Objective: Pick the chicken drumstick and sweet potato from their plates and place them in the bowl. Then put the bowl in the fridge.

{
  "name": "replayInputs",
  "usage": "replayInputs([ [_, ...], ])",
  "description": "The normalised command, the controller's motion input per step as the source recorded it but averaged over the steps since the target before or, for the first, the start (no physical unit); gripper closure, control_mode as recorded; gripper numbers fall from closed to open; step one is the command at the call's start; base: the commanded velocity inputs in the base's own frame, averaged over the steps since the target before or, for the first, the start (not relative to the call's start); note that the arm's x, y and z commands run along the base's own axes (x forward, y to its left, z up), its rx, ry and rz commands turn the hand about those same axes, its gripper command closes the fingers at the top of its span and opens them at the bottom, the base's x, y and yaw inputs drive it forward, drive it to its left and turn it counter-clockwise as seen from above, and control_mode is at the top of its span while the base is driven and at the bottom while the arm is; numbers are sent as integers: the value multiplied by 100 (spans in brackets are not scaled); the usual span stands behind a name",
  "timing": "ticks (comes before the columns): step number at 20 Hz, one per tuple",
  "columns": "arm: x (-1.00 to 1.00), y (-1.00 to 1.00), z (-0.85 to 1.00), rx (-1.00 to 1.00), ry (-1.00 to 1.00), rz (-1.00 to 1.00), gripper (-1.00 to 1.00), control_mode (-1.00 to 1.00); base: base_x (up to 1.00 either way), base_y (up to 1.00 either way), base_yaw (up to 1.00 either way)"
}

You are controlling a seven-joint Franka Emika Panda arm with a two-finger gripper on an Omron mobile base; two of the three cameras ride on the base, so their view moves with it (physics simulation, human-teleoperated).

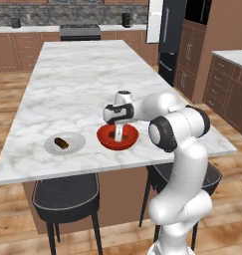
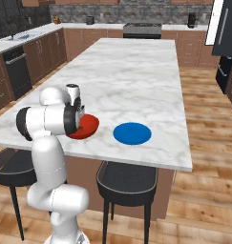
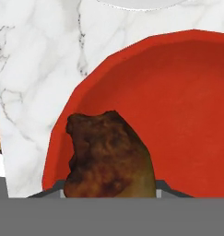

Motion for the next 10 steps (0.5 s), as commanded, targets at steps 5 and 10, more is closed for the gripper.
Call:
replayInputs([
  [5, 7, 4, -22, 0, 3, 7, 100, -100, 0, 0, 0],
  [10, 3, 11, -7, 0, 7, 8, -100, -100, 0, 0, 0],
])
